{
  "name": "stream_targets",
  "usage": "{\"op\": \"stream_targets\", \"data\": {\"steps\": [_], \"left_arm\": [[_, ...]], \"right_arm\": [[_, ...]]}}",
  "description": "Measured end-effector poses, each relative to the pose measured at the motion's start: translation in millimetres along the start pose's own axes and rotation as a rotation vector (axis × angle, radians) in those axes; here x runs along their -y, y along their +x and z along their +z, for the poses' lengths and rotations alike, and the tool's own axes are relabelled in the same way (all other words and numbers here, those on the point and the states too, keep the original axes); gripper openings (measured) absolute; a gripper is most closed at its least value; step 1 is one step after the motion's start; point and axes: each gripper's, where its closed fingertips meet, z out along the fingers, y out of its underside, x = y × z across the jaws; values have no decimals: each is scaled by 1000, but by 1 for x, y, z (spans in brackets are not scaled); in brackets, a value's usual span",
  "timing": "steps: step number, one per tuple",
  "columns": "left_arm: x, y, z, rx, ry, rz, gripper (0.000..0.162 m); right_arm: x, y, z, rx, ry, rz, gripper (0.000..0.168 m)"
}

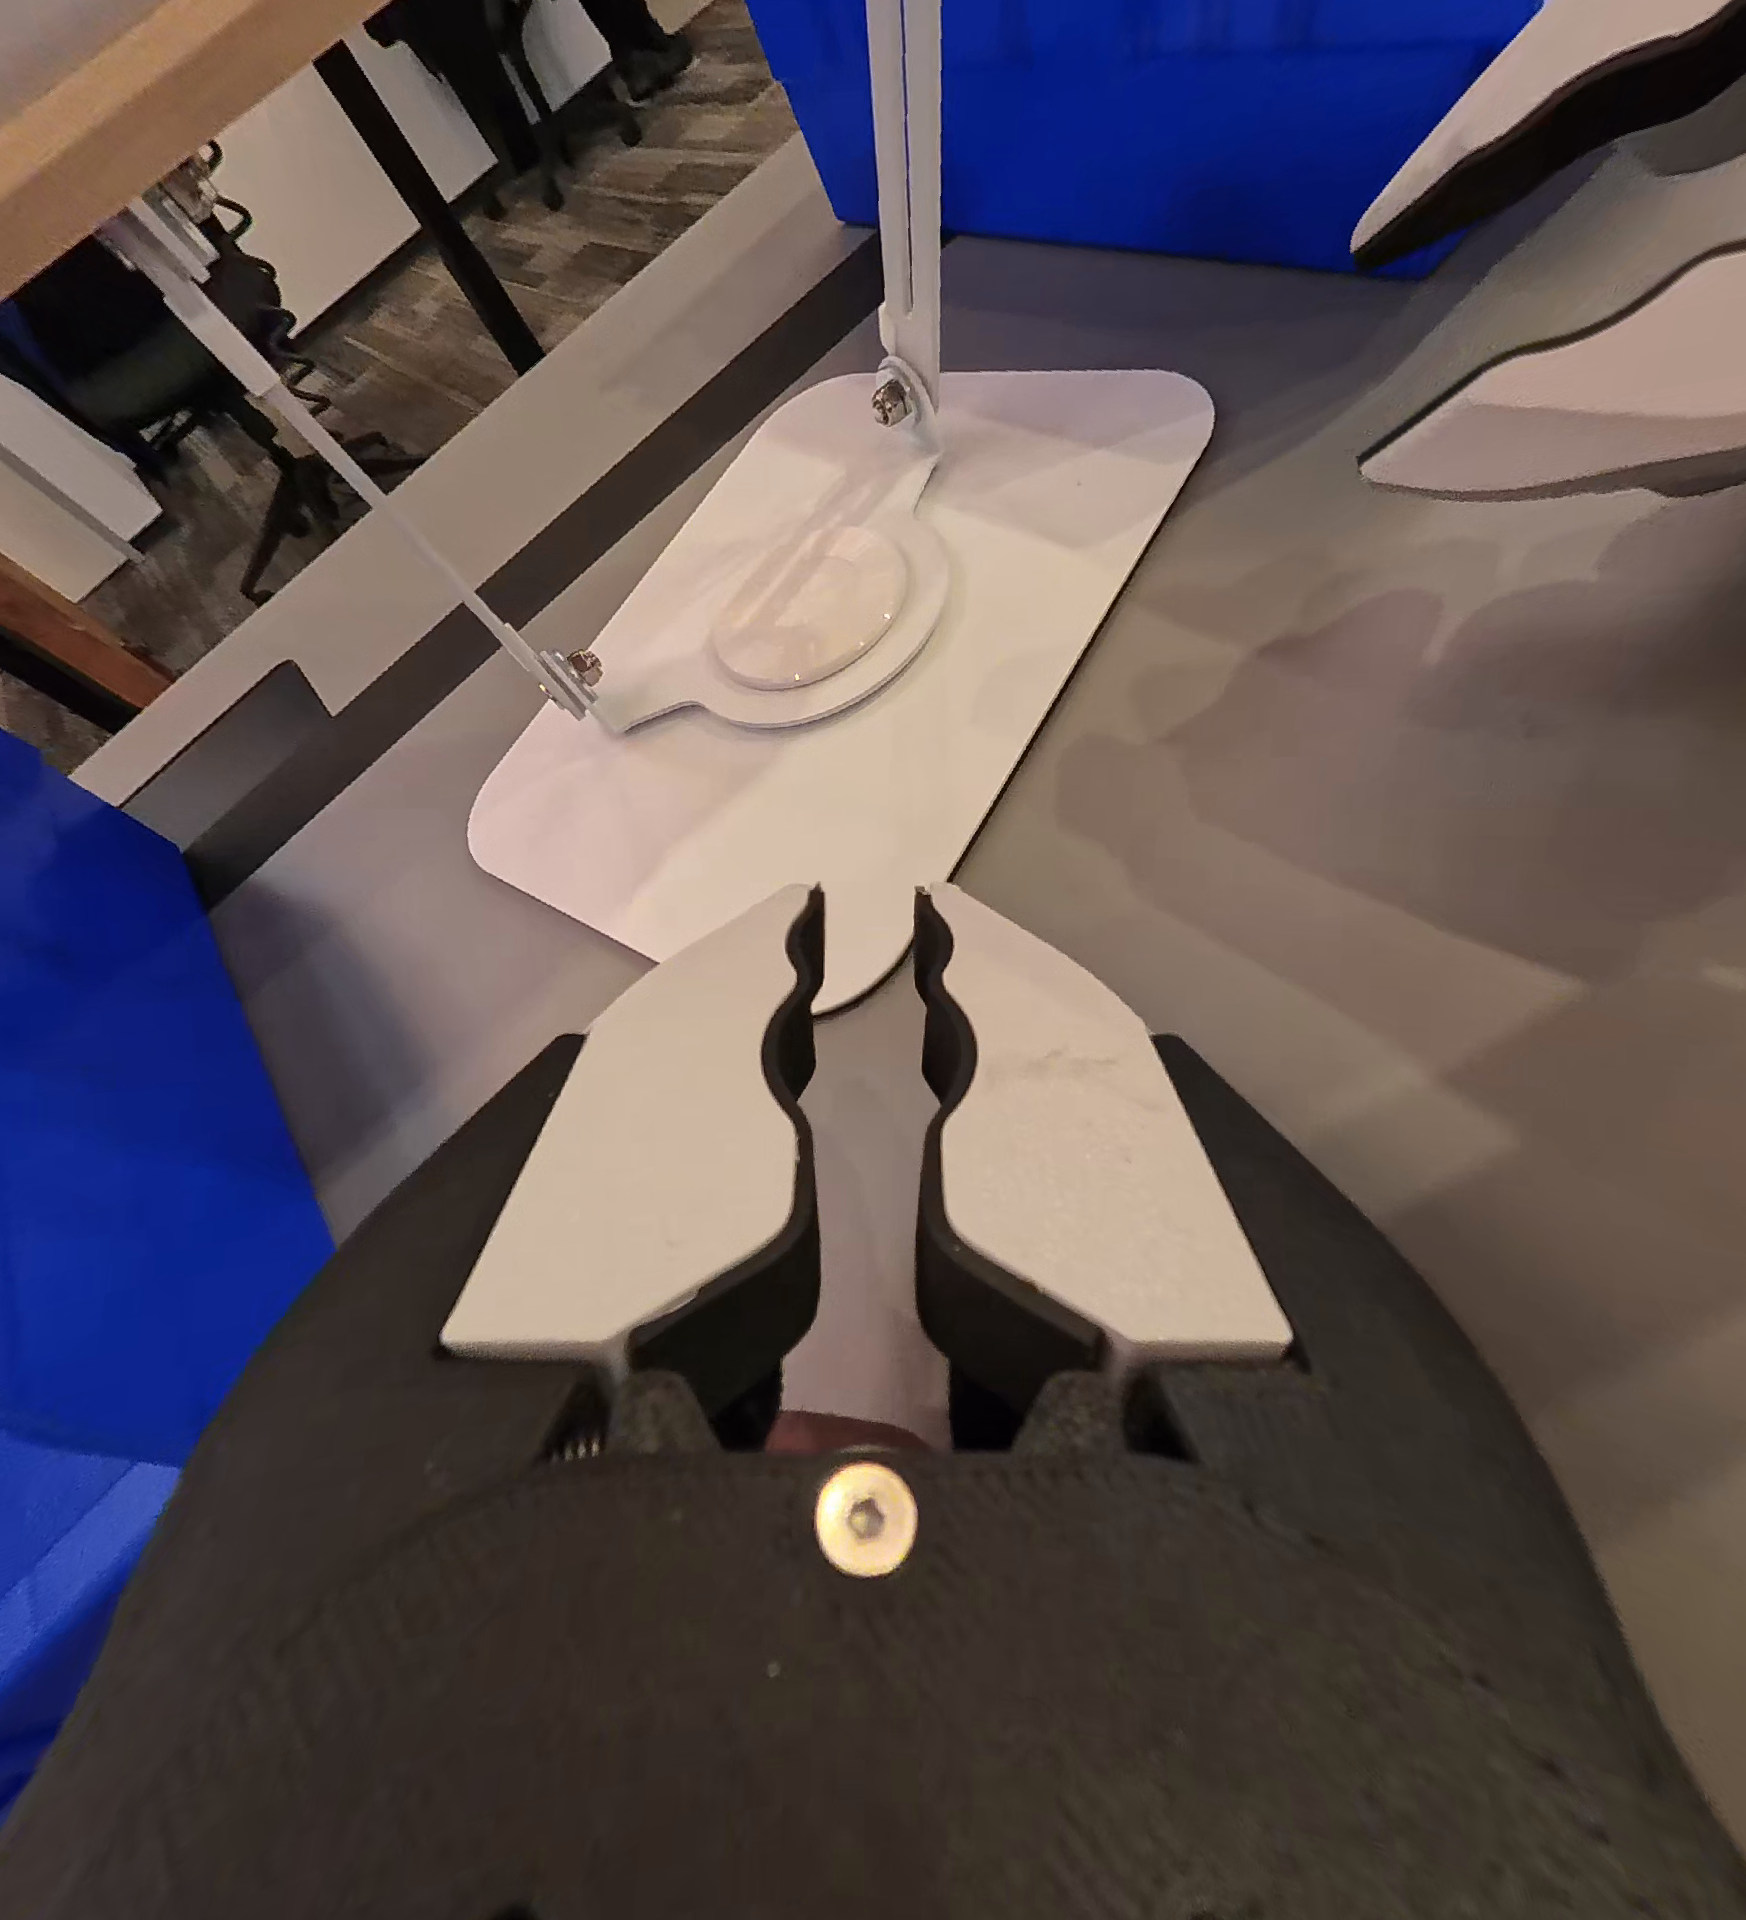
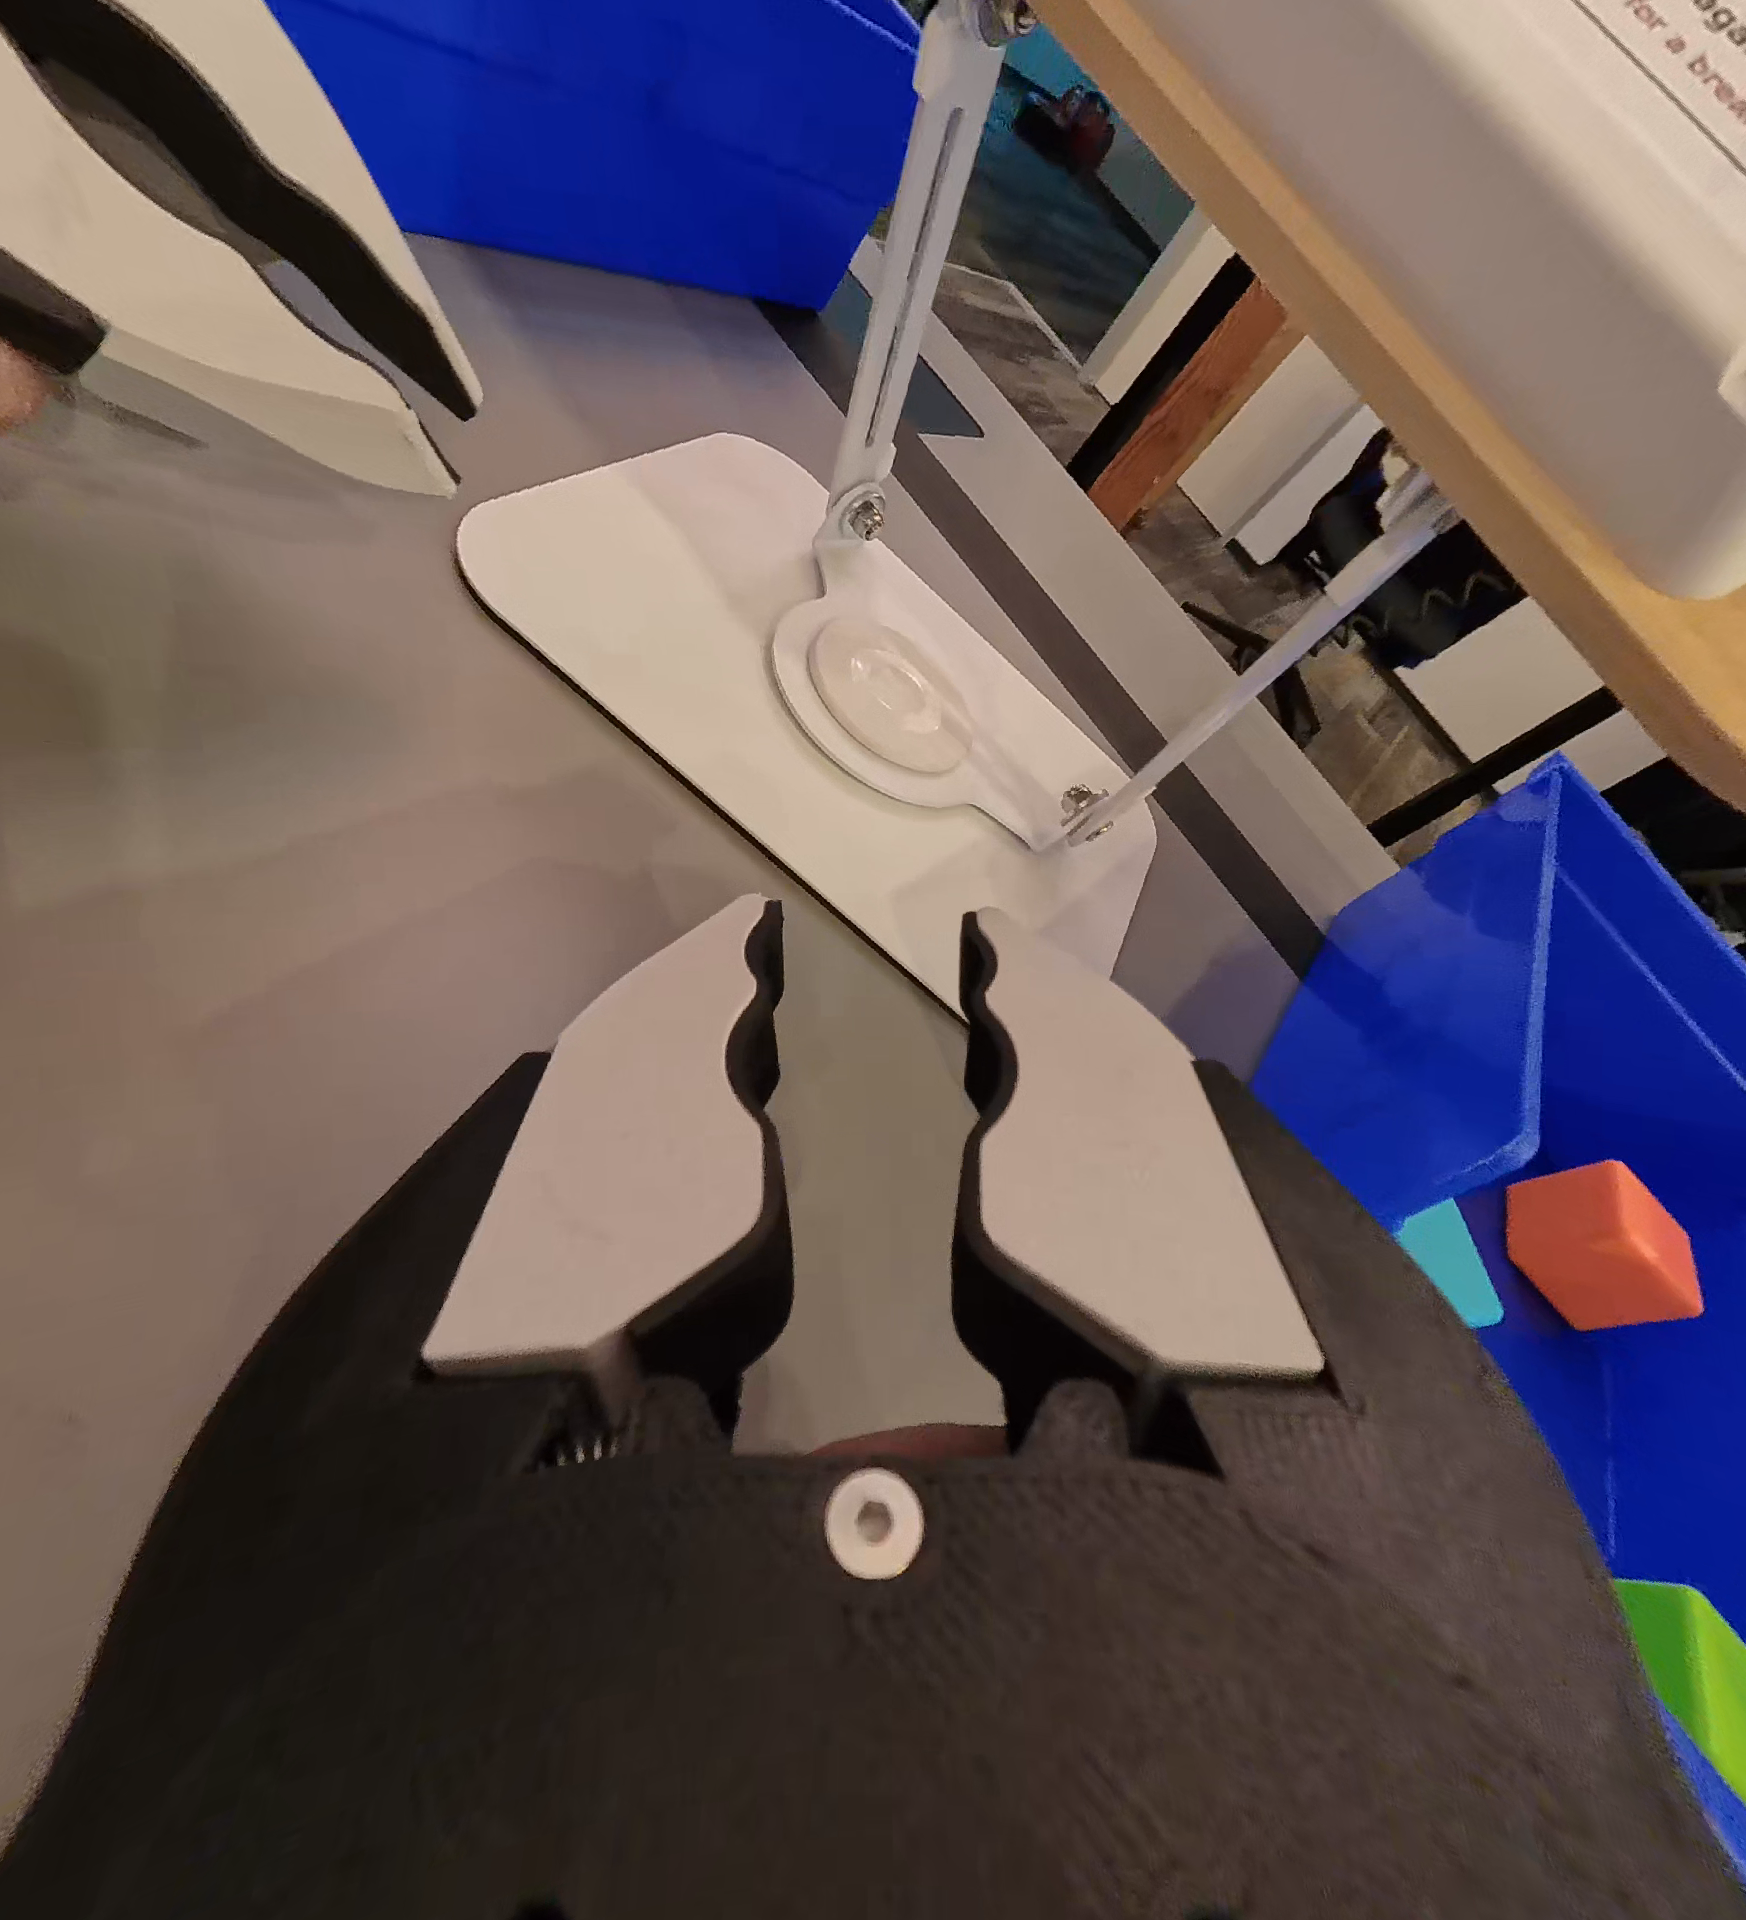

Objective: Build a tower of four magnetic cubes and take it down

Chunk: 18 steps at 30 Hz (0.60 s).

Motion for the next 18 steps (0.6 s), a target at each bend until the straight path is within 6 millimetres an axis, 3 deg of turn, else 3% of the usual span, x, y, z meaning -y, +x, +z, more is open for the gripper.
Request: {"op": "stream_targets", "data": {"steps": [18], "left_arm": [[-2, -2, 1, 23, -10, 39, 18]], "right_arm": [[6, -14, 0, 22, 33, -104, 33]]}}
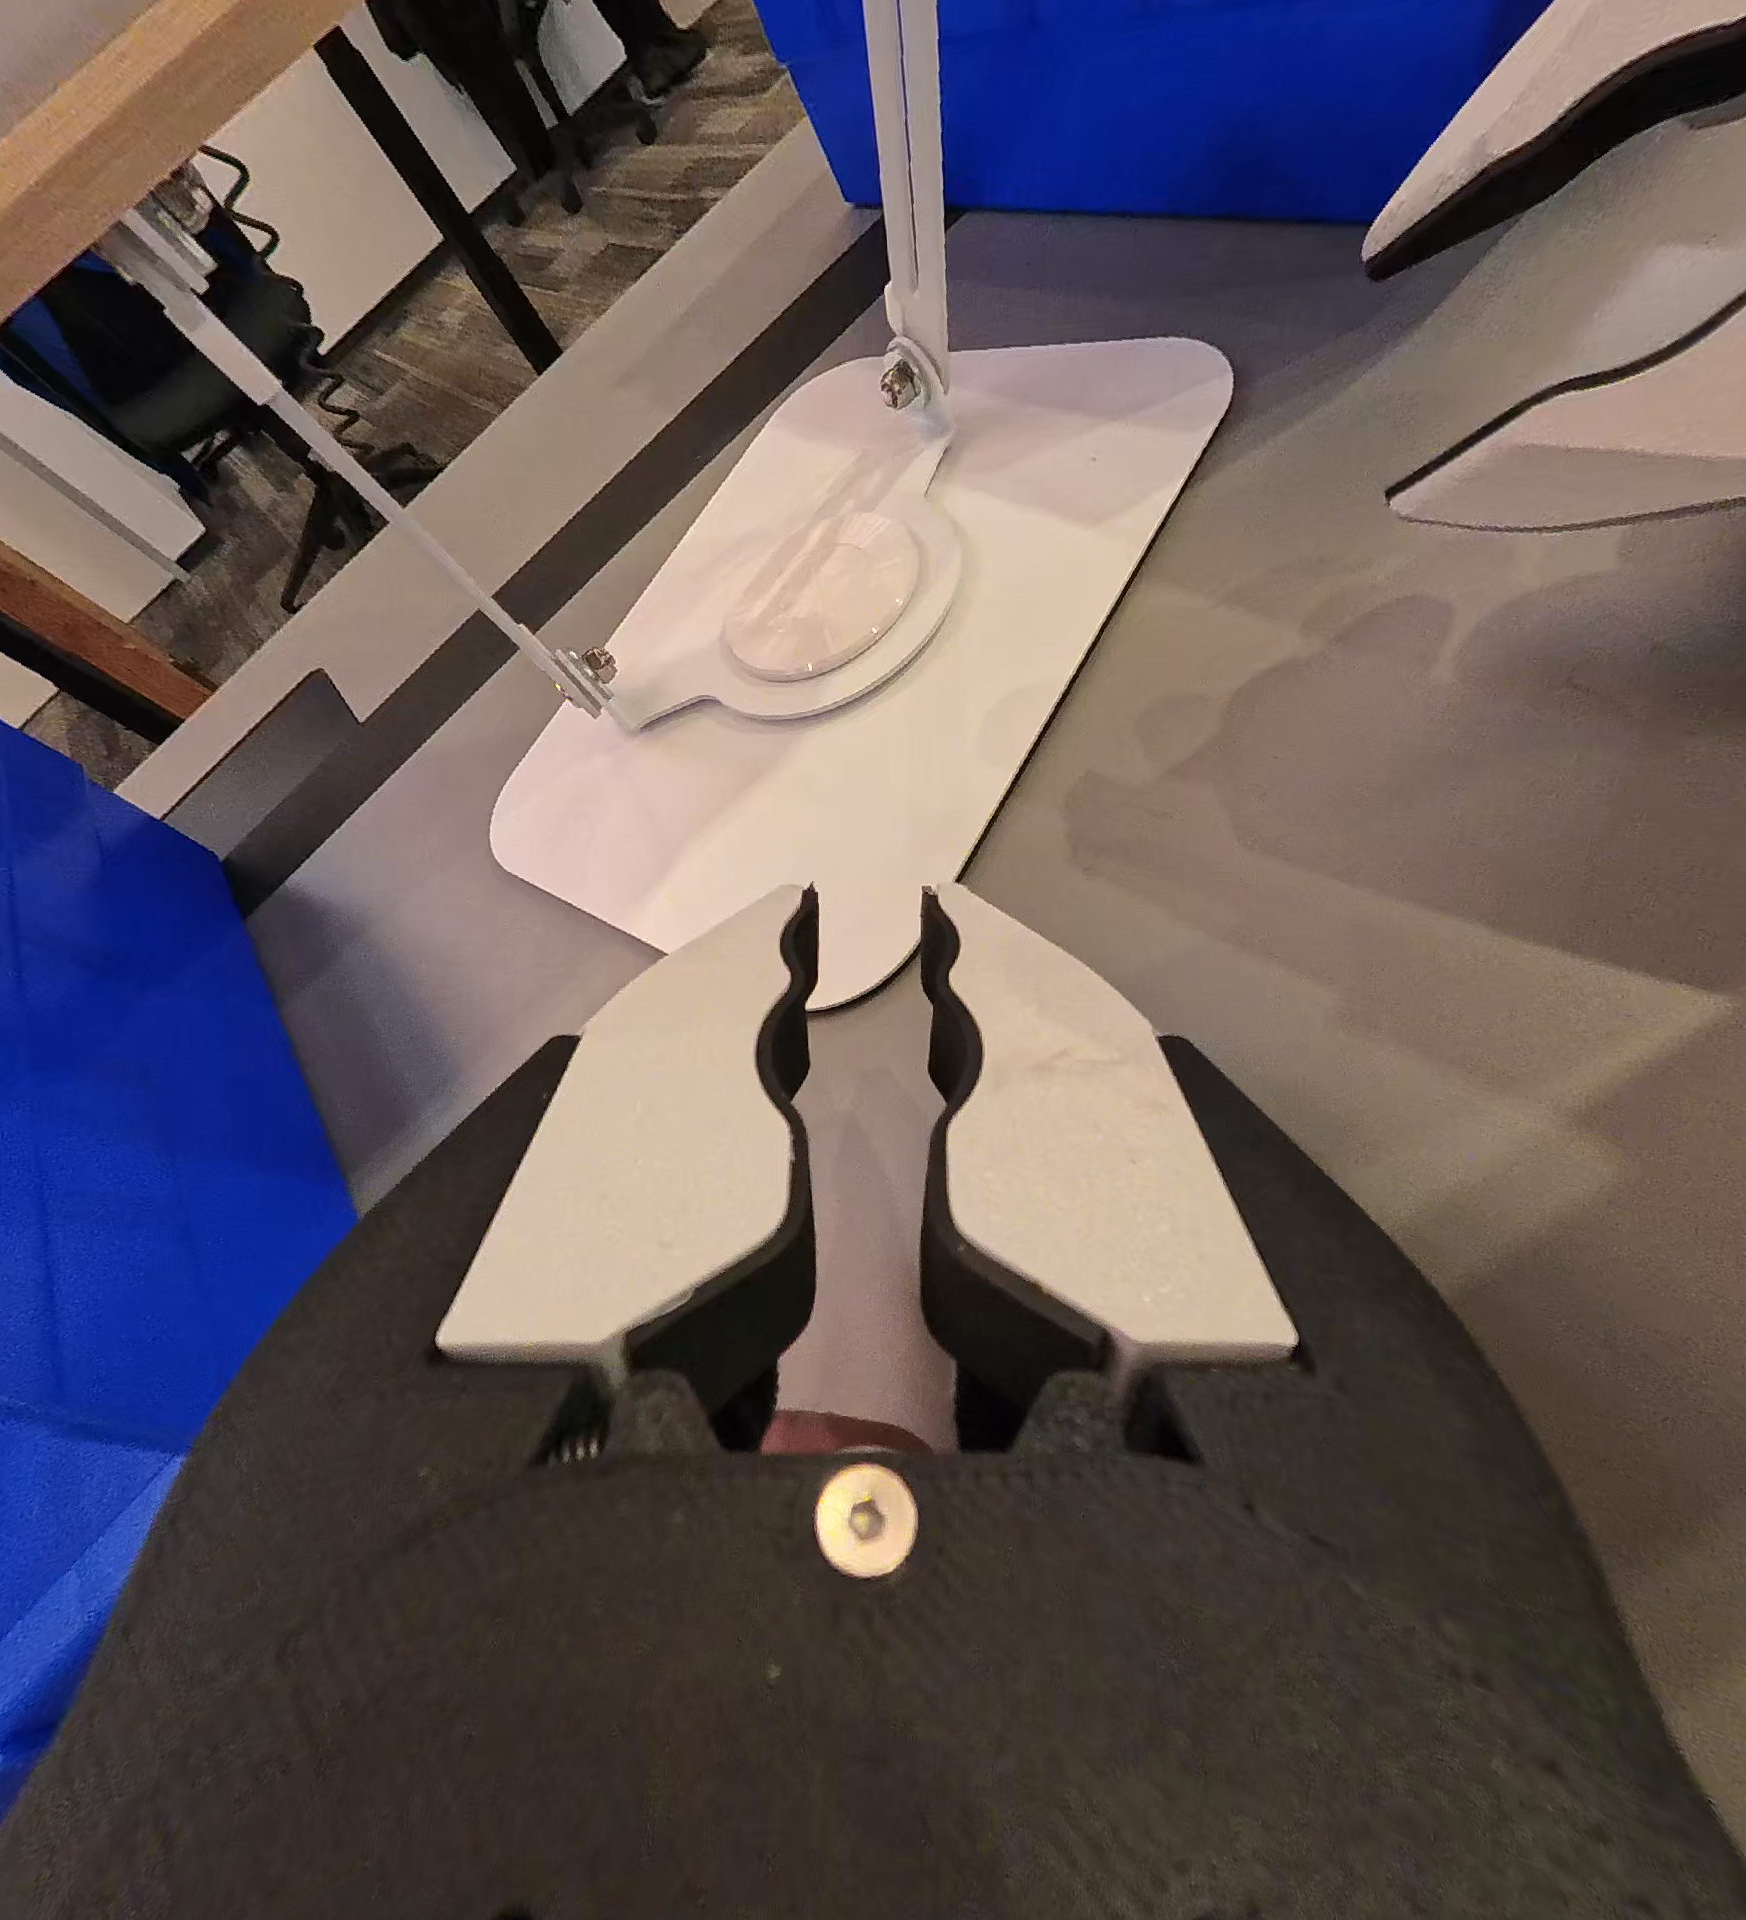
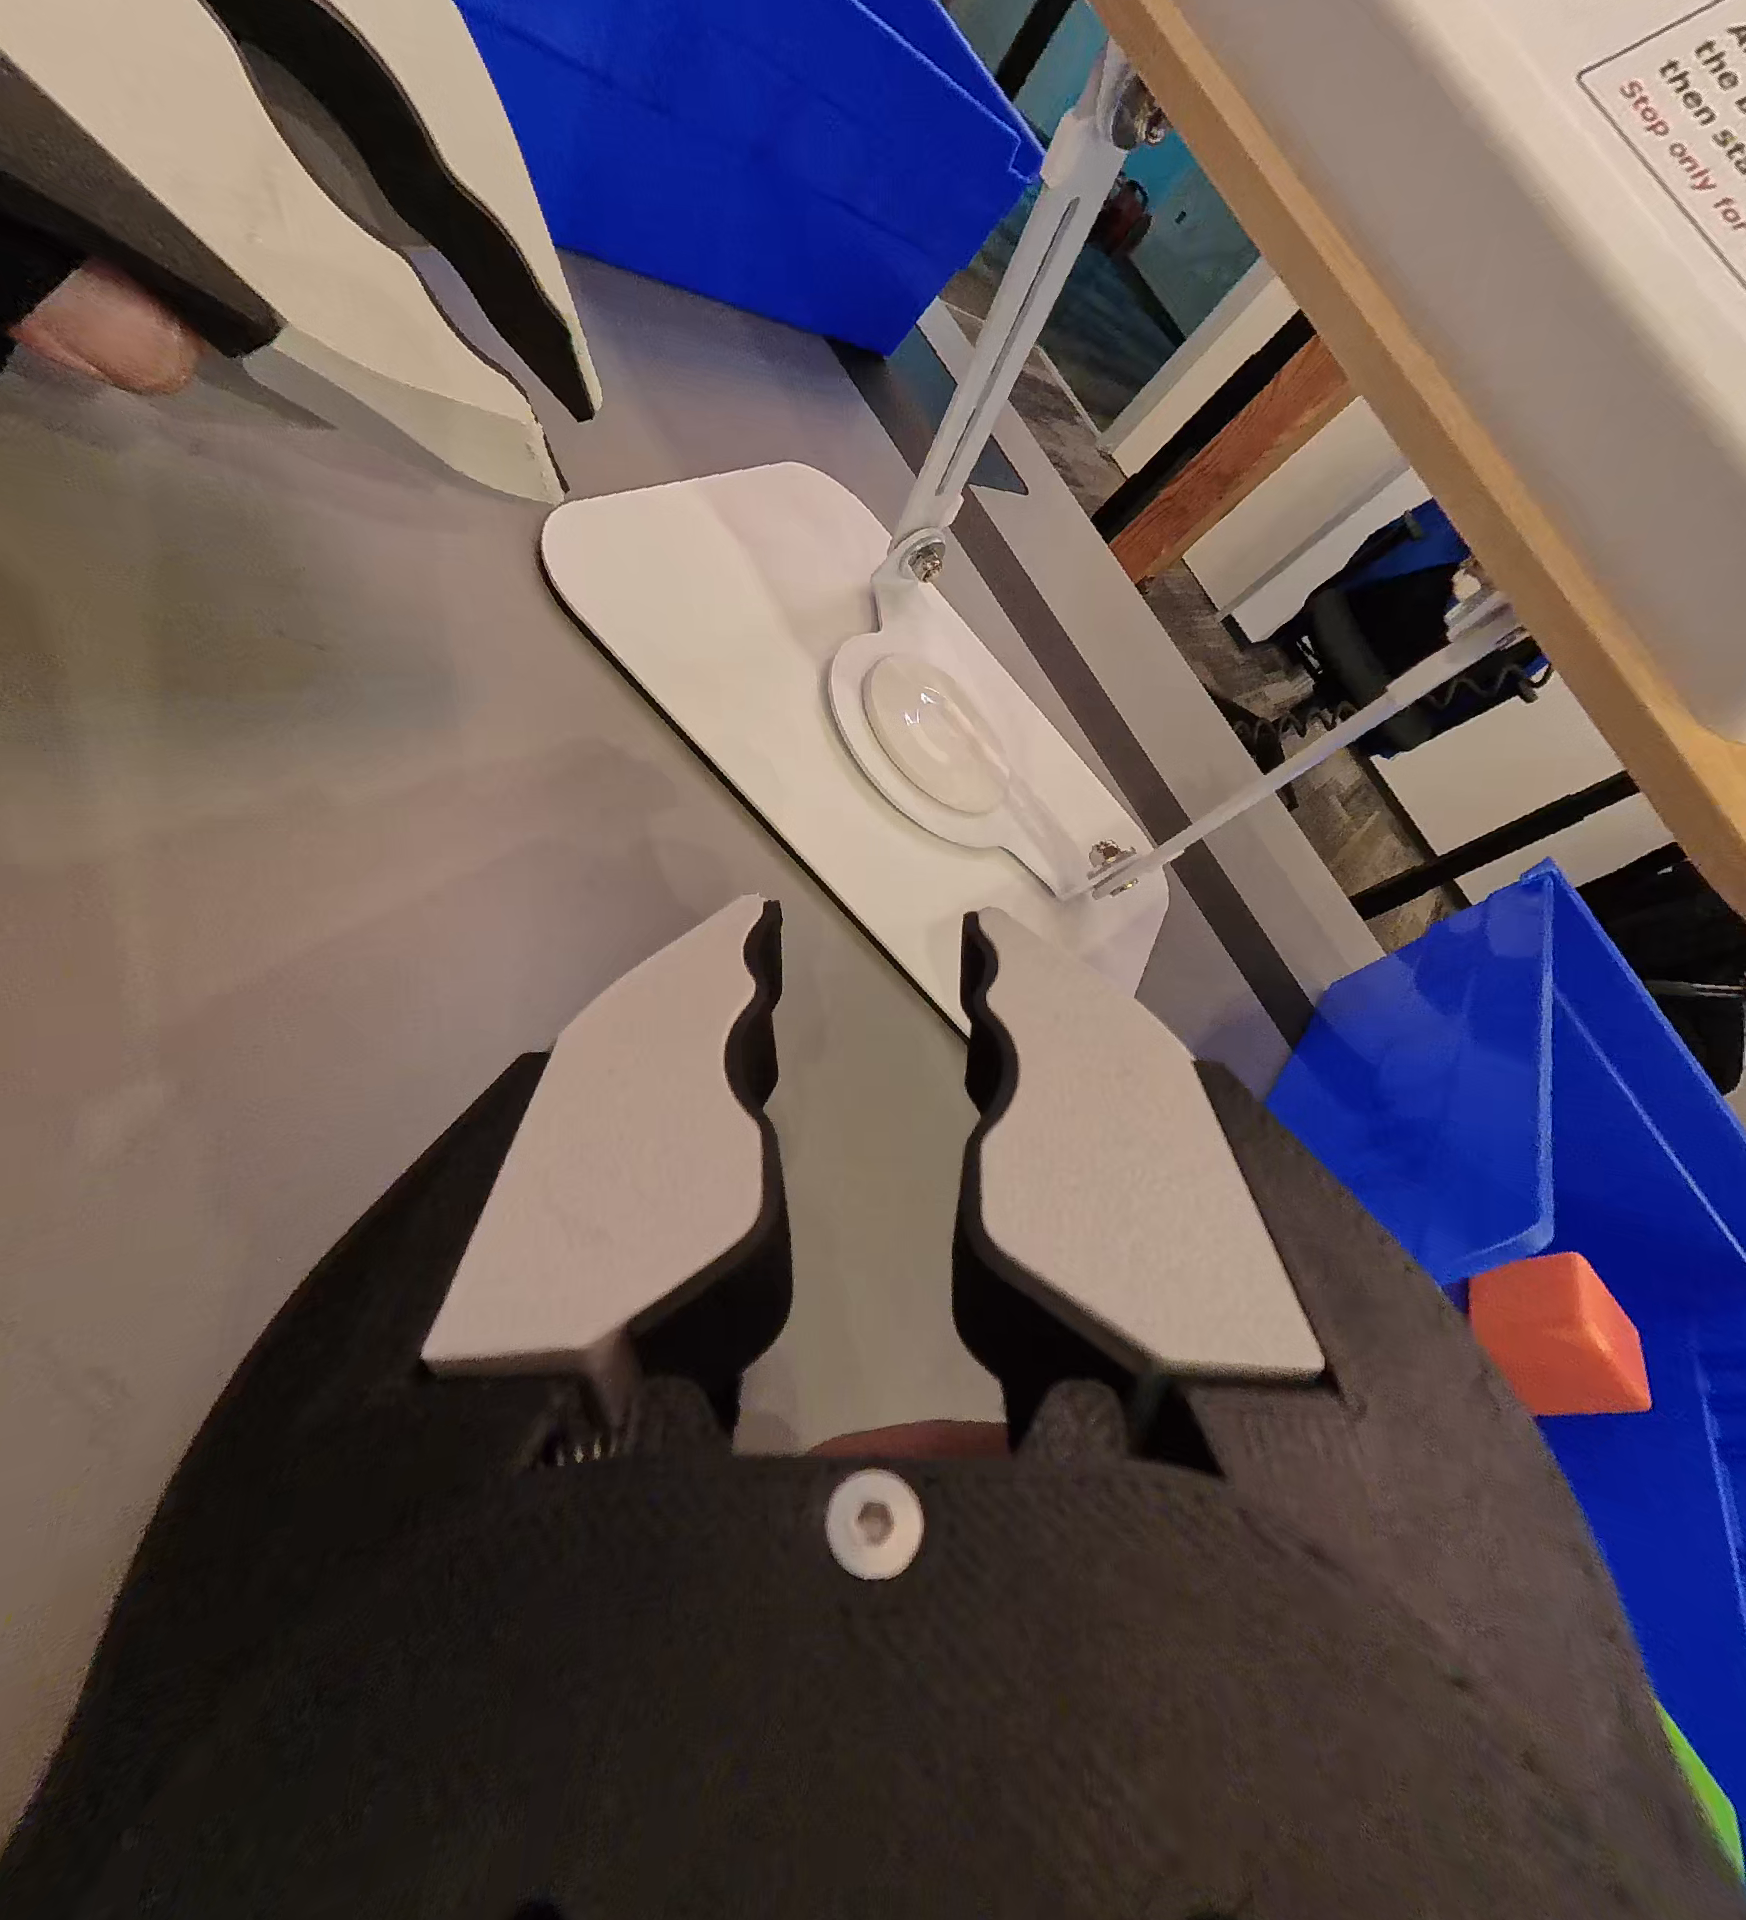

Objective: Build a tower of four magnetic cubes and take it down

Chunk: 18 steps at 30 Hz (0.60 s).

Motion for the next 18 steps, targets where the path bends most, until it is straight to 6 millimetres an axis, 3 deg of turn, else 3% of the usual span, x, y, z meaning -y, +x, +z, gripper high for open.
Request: {"op": "stream_targets", "data": {"steps": [18], "left_arm": [[-1, 2, 2, 16, -10, 52, 20]], "right_arm": [[-1, -1, 1, -4, 5, -23, 37]]}}
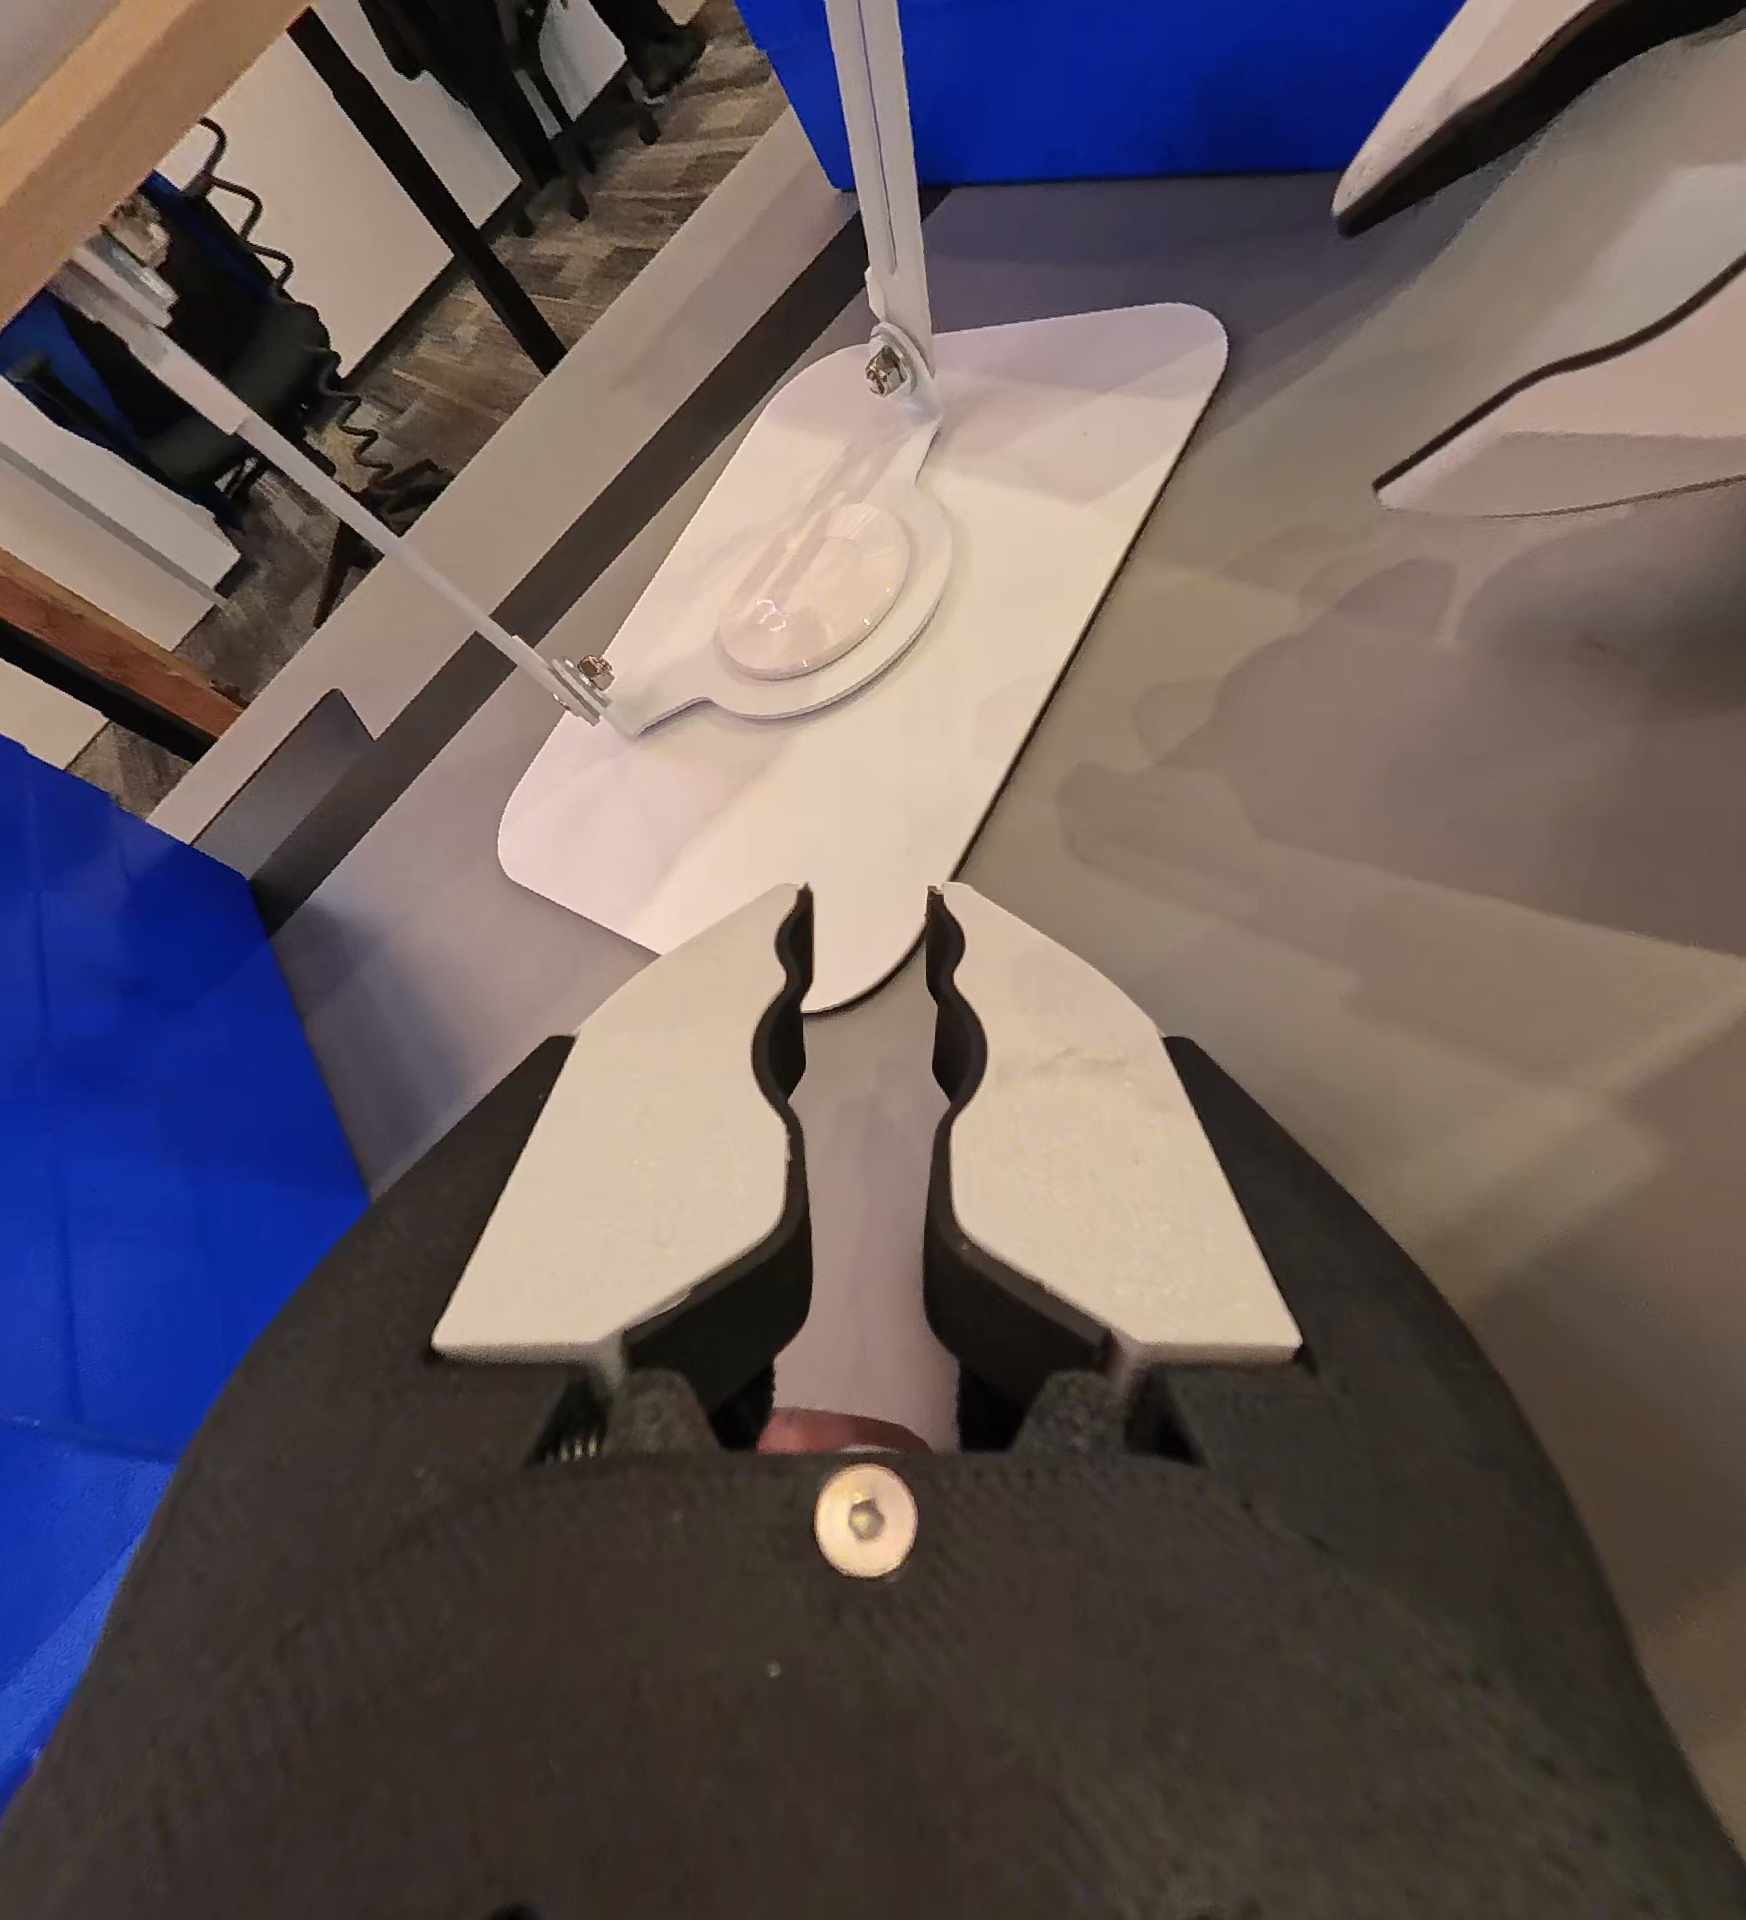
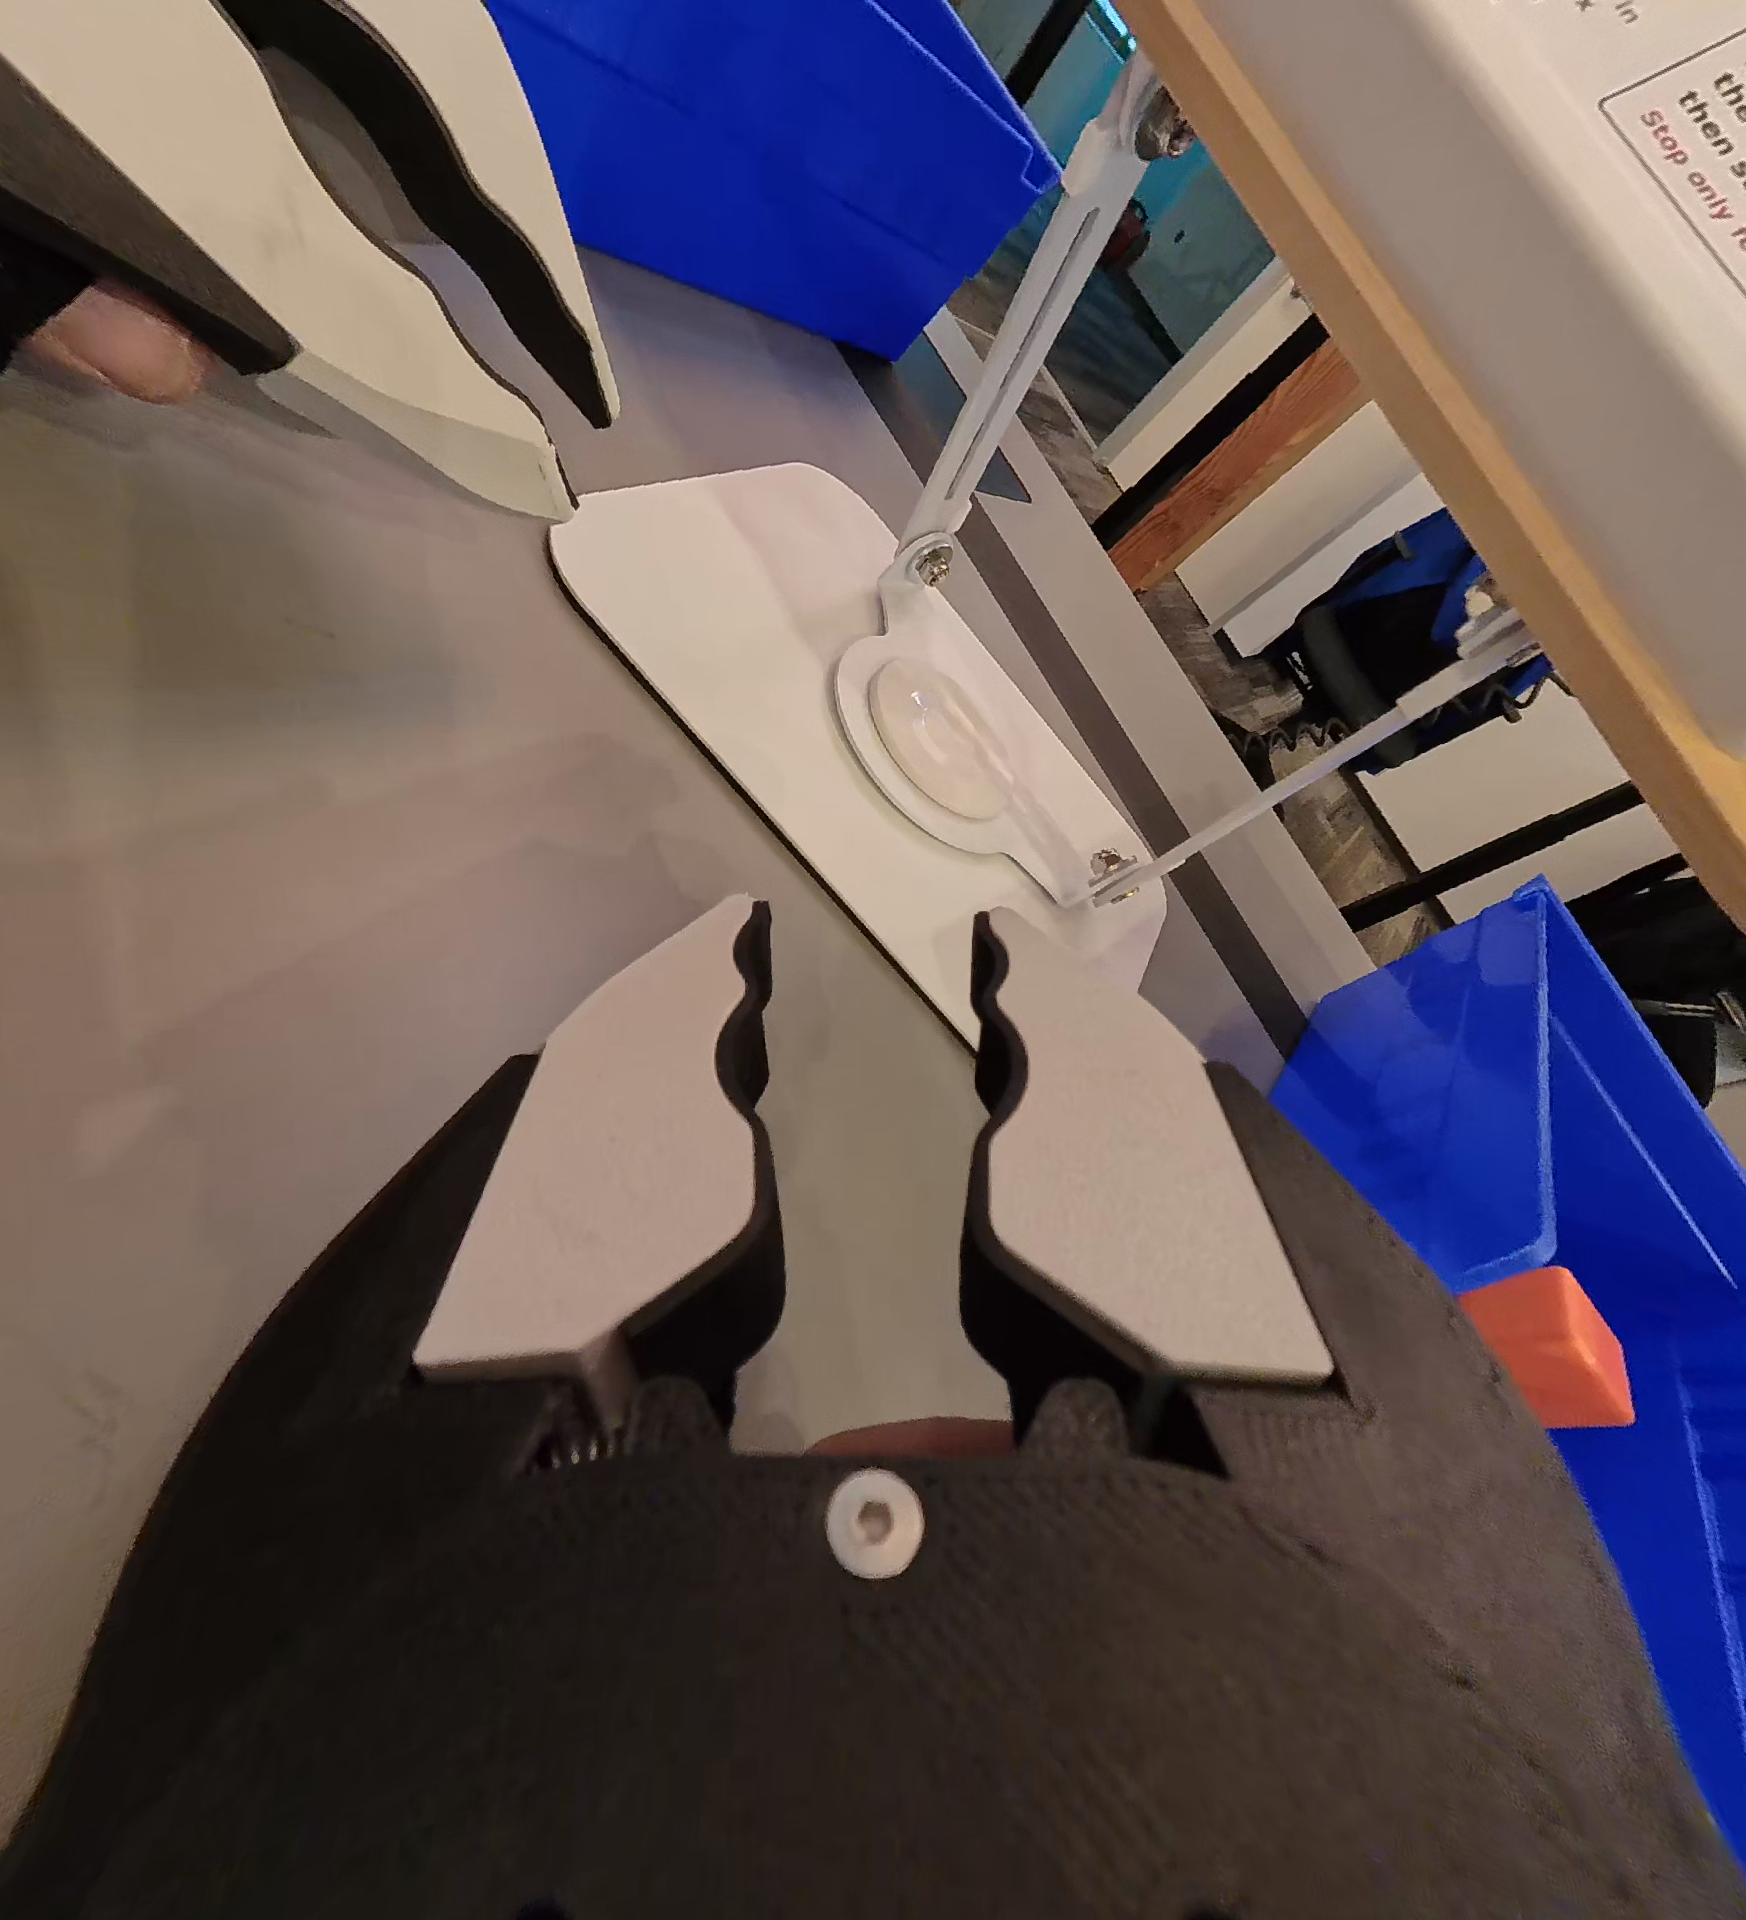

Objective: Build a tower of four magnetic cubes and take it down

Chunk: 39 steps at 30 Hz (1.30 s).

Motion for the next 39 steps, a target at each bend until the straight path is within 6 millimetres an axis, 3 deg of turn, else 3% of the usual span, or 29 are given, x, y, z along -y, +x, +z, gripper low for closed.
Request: {"op": "stream_targets", "data": {"steps": [14, 39], "left_arm": [[1, -4, 0, 27, 7, -8, 24], [-11, -14, 2, 61, -64, -46, 23]], "right_arm": [[-1, 4, 1, -22, 0, 2, 47], [-3, 1, 2, -7, -15, -6, 48]]}}
